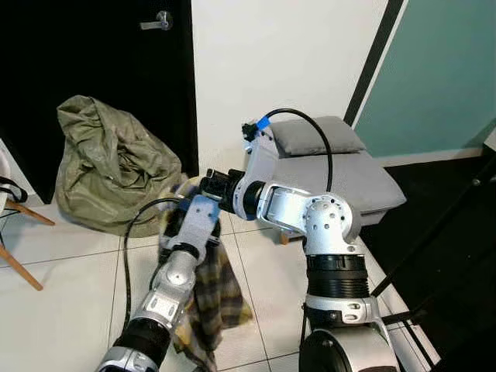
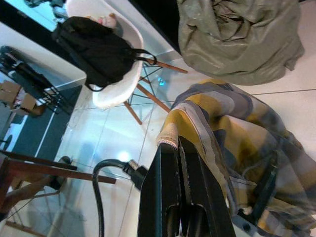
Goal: Hang hanger
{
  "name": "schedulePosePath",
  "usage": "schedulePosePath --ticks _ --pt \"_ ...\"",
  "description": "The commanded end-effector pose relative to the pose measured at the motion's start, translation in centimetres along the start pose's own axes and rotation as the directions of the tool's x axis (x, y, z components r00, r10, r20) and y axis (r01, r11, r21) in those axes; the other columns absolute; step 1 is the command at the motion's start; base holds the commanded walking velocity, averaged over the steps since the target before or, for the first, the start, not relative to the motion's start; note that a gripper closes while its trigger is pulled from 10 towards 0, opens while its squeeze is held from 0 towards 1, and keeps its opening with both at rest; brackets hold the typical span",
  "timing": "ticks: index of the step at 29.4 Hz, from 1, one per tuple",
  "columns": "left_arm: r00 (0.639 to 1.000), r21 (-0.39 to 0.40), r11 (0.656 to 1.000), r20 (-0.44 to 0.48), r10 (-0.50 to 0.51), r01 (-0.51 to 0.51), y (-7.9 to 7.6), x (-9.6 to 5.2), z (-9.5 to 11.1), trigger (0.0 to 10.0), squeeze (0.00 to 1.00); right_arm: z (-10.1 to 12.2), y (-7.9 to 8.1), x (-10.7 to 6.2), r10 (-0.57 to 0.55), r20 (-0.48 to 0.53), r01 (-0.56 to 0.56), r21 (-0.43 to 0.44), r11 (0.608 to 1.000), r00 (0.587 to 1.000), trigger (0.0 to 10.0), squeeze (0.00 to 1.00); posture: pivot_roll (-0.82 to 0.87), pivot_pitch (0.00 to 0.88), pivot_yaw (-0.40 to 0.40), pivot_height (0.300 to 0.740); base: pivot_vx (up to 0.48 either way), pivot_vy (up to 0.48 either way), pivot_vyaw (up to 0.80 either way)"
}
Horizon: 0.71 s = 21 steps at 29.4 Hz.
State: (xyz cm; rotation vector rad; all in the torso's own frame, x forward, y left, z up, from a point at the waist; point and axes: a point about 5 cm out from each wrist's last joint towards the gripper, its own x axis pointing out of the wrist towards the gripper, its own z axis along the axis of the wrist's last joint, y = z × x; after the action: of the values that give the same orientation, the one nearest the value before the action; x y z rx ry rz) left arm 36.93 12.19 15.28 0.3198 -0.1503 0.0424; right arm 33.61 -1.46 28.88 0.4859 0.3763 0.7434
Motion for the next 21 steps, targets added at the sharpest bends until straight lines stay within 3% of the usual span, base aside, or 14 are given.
schedulePosePath --ticks 1,2,3,4,13,16,21 --pt "0.997 0.018 0.998 -0.037 0.060 -0.060 1.1 -0.3 -1.2 5.5 0.00 -0.5 1.4 -0.1 0.064 0.001 -0.064 0.011 0.998 0.998 10.0 0.00 -0.09 0.197 -0.046 0.740 0.000 0.000 0.00" --pt "0.997 0.012 0.998 -0.035 0.068 -0.068 1.3 -0.3 -1.2 2.5 0.00 -0.6 1.4 -0.2 0.062 -0.004 -0.062 0.011 0.998 0.998 10.0 0.00 -0.09 0.197 -0.048 0.740 0.000 0.000 0.00" --pt "0.997 0.012 0.998 -0.035 0.068 -0.068 1.3 -0.3 -1.2 2.5 0.00 -0.6 1.4 -0.2 0.062 -0.004 -0.062 0.011 0.998 0.998 10.0 0.00 -0.09 0.197 -0.048 0.740 0.000 0.000 0.00" --pt "0.998 0.009 0.998 -0.033 0.062 -0.062 1.3 -0.3 -1.2 0.0 0.00 -0.7 1.3 -0.2 0.058 -0.011 -0.058 0.013 0.998 0.998 10.0 0.00 -0.09 0.197 -0.048 0.740 0.000 0.000 0.00" --pt "0.999 -0.001 0.999 -0.002 -0.052 0.052 0.1 -0.5 -0.8 0.0 0.00 -1.0 0.8 -0.4 0.033 -0.024 -0.033 0.004 0.999 0.999 10.0 0.00 -0.09 0.199 -0.049 0.740 0.000 0.000 0.00" --pt "0.984 -0.005 0.984 0.031 -0.176 0.176 -1.1 -1.1 -0.1 0.0 0.00 -0.7 -0.1 -0.4 -0.014 -0.008 0.014 -0.003 1.000 1.000 10.0 0.00 -0.08 0.204 -0.048 0.740 0.000 0.000 0.00" --pt "0.952 -0.049 0.951 0.025 -0.306 0.306 -1.5 -1.8 0.1 0.0 0.00 -0.6 -1.1 -0.5 -0.064 0.003 0.064 -0.017 0.998 0.998 10.0 0.00 -0.08 0.205 -0.047 0.740 0.000 0.000 0.00"
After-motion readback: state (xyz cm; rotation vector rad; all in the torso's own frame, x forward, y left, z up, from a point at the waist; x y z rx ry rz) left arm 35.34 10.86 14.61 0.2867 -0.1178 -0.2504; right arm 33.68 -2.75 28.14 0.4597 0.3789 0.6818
